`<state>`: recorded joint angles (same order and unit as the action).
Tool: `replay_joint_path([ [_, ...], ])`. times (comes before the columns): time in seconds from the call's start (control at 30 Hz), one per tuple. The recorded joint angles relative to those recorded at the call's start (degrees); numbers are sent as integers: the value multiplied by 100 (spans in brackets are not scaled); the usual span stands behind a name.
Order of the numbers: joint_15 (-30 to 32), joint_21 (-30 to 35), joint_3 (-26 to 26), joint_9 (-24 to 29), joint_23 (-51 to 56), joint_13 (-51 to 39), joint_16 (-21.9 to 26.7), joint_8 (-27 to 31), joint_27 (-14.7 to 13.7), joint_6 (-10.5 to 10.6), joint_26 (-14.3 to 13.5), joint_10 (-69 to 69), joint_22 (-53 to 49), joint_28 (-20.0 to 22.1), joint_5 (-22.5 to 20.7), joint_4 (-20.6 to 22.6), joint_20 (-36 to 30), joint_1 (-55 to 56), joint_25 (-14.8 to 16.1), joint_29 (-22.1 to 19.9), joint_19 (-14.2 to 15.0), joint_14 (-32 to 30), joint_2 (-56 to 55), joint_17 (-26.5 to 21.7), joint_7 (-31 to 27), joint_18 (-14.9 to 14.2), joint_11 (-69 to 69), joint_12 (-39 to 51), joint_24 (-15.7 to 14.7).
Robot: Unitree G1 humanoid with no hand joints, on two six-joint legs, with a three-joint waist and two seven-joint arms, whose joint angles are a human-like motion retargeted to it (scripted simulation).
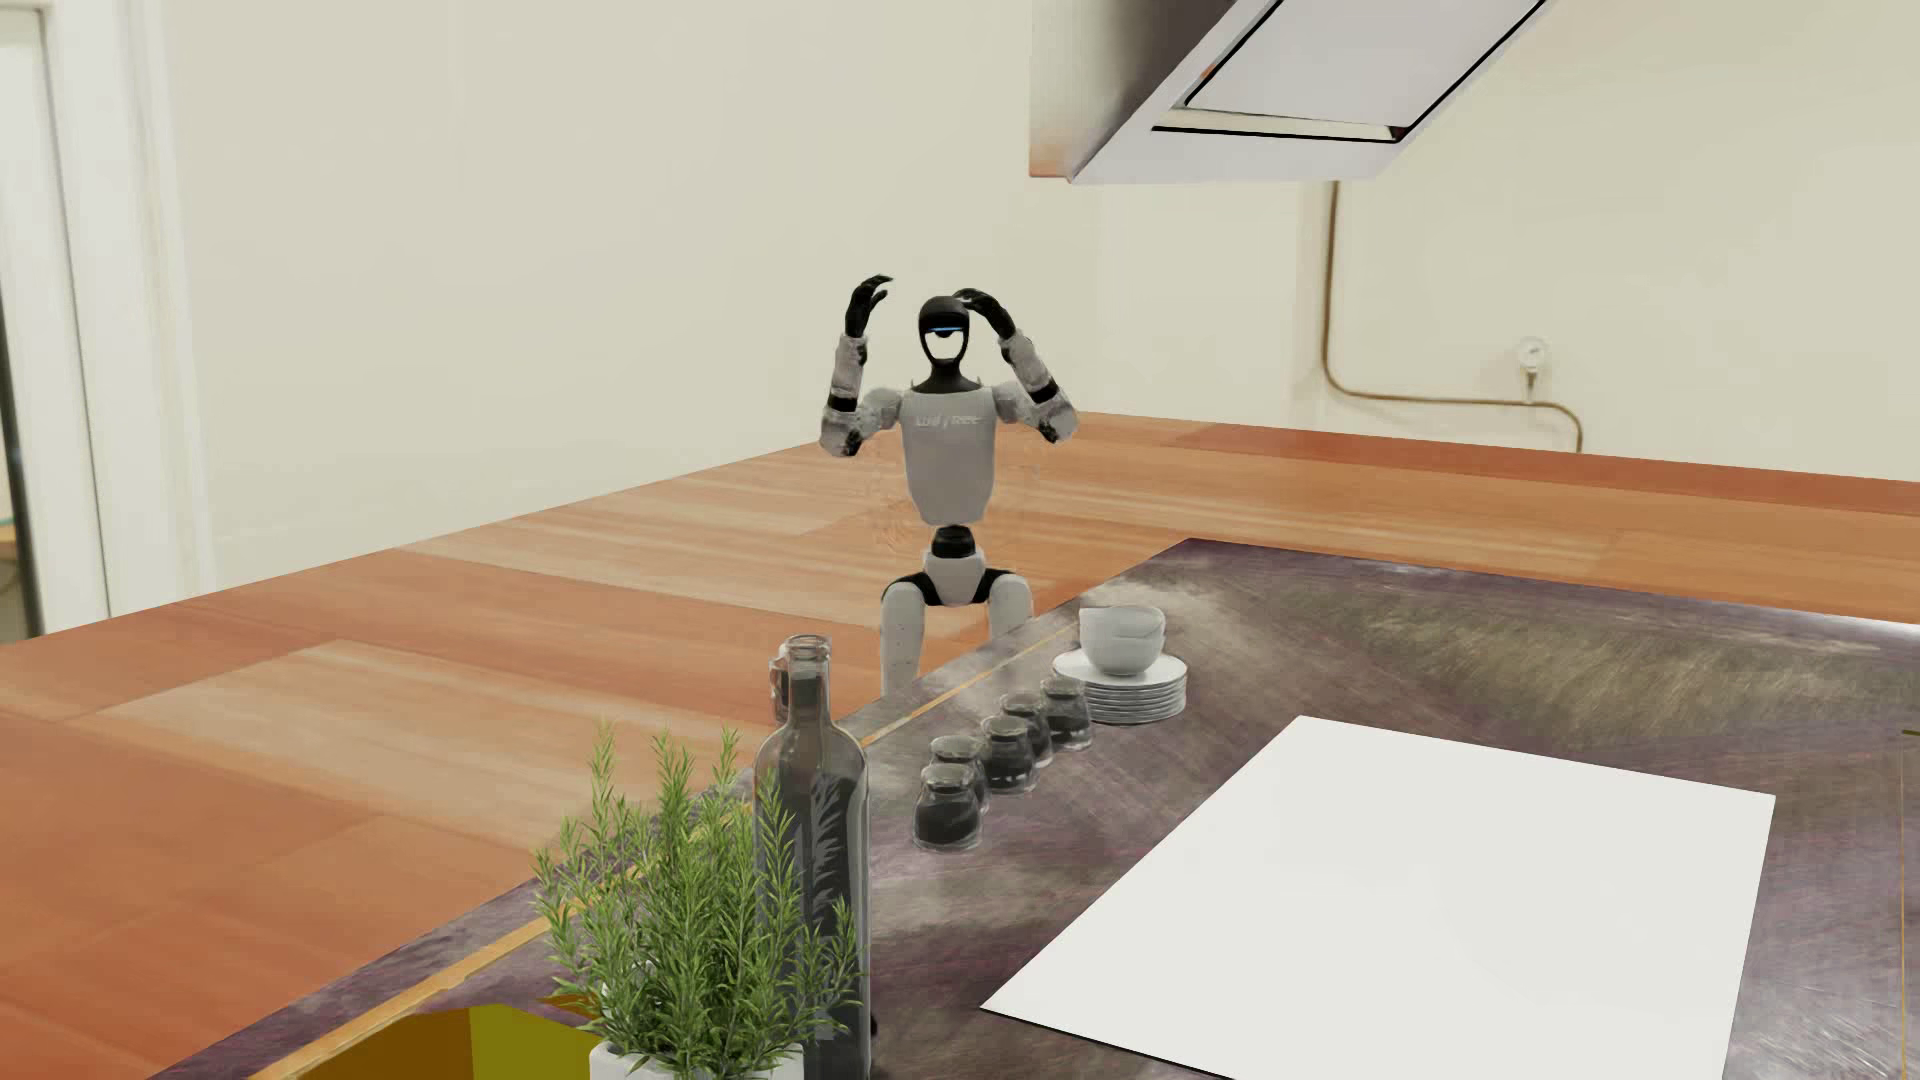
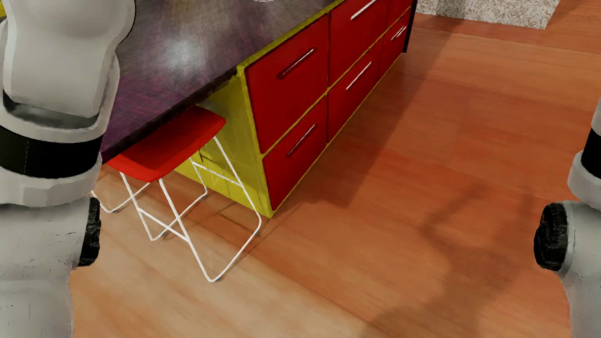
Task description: Stand still
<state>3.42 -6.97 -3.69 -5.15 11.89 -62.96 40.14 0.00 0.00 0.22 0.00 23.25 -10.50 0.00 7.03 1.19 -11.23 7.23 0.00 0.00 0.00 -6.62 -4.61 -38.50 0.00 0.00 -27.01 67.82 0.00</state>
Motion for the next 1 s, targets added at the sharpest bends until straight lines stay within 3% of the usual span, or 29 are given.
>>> replay_joint_path([
  [0.37, 8, -56, -13, 7, -24, 104, -1, 0, 0, 10, 0, -15, 16, 0, -35, -29, -19, 18, 0, 0, 0, 32, 4, -18, 0, 0, 20, -37, 0],
  [0.67, 17, 71, -29, 10, -182, 682, 24, 0, 0, 37, 0, -36, 20, 0, -61, -50, -89, -8, 0, 0, 0, 171, 8, -148, 0, 0, 43, -347, 0],
  [0.73, 13, 555, -18, -40, -423, 1395, 72, 0, 0, 19, 0, -37, -123, 0, -63, -55, -602, -1, 0, 0, 0, 154, -2, -274, 0, 0, 40, -911, 0],
  [0.83, -28, 2199, -65, -108, -1320, 2864, 93, 0, 0, -33, 0, -31, 63, 0, -57, -59, -2008, -48, 0, 0, 0, 198, 25, -296, 0, 0, 21, -2479, 0],
  [0.93, -109, 4289, -67, -54, -2996, 4085, -287, 0, 0, -139, 0, -16, 1710, 0, -85, -85, -3489, -52, 0, 0, 0, 99, -4, 33, 0, 0, -22, -4197, 0],
  [1.0, -155, 5251, -26, 0, -4198, 4800, -605, 0, 0, -214, 0, -2, 3206, 0, -114, -113, -4100, -54, 0, 0, 0, 164, -33, 441, 0, 0, -25, -5207, 0],
])
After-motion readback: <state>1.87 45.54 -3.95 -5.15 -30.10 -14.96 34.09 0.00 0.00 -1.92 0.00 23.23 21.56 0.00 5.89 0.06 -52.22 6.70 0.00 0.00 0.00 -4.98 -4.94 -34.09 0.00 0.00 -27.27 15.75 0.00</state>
